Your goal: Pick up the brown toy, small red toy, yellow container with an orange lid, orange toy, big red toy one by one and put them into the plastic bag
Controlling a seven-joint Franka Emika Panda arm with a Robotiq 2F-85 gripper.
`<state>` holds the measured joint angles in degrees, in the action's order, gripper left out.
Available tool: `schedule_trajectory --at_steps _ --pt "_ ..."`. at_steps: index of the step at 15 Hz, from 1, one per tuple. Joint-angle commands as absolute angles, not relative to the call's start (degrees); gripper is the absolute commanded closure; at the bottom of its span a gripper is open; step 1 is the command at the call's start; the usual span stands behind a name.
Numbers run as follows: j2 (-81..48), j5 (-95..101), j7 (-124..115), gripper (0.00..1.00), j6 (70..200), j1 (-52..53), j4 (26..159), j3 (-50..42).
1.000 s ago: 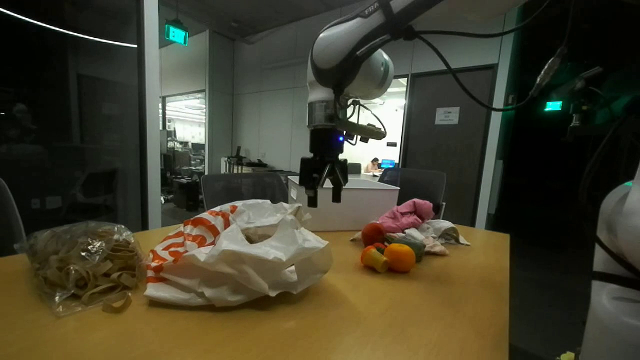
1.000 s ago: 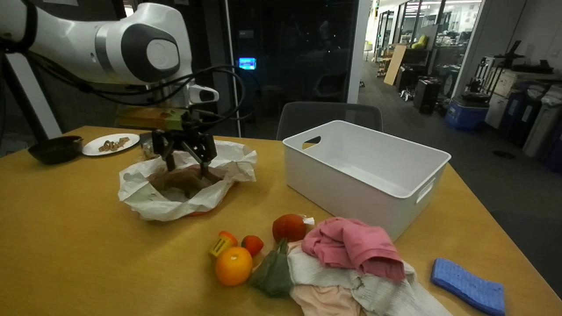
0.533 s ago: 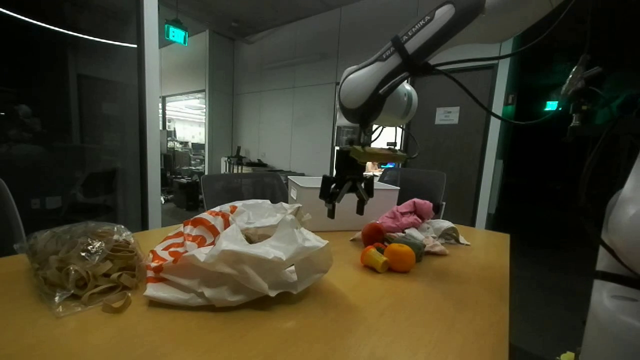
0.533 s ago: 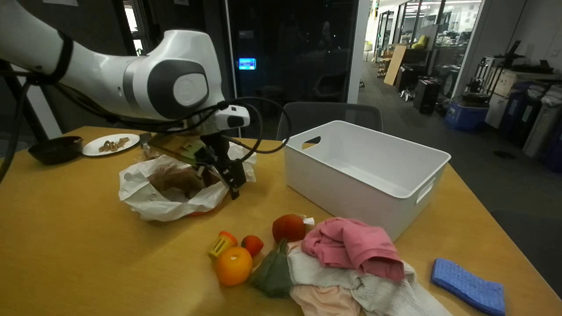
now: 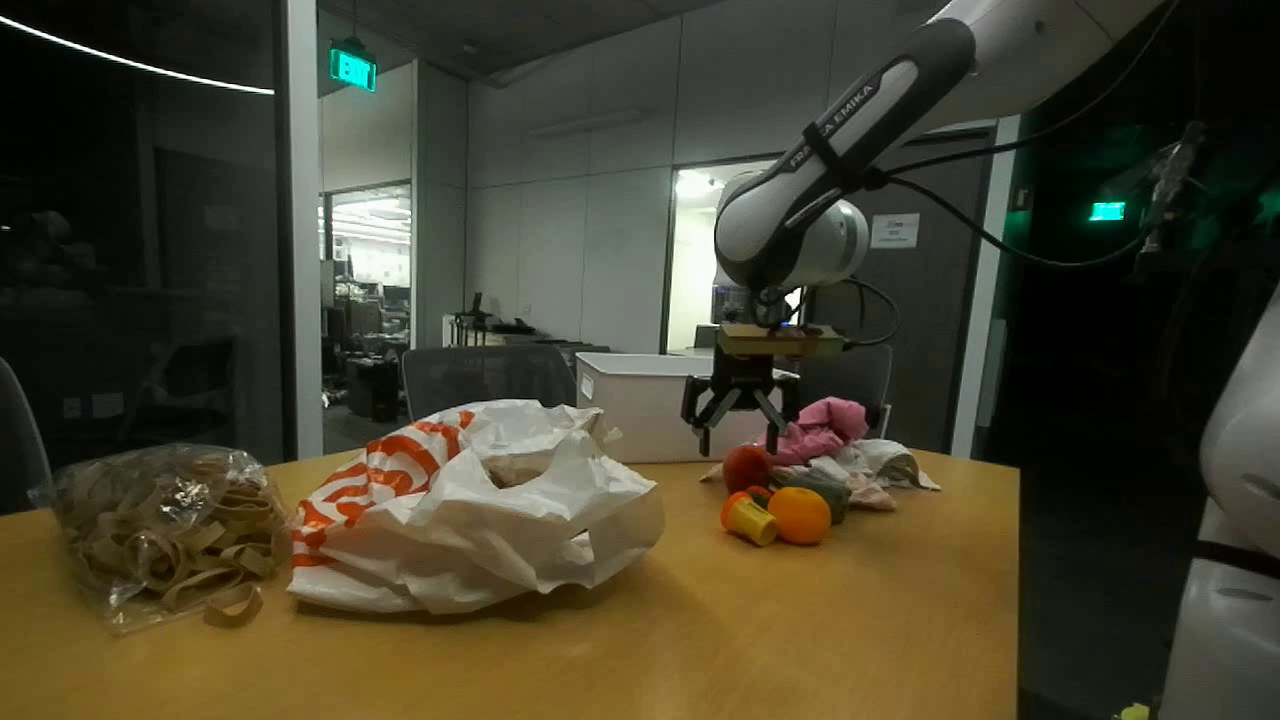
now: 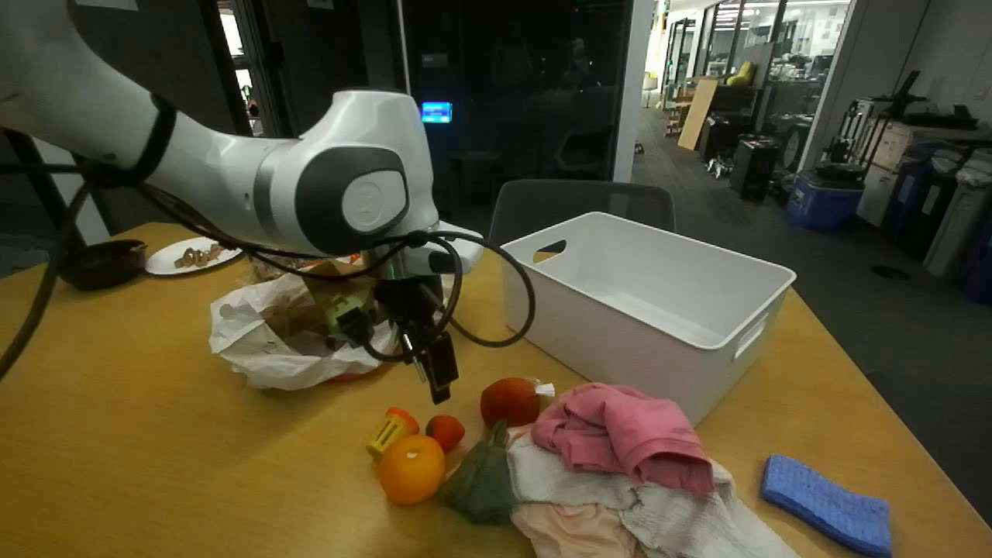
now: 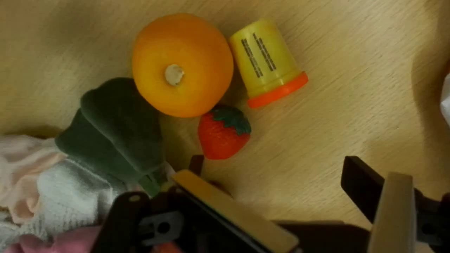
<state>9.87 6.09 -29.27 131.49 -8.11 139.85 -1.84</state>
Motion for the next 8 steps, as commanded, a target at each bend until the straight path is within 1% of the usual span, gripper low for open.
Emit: schedule_trajectory --at_steps 1,8 --pt "7.5 8.3 -35.3 0.0 132.7 -8.4 139.5 -1.1" --pt "0.6 14.8 -42.4 0.0 132.2 -7.7 137.6 -2.4"
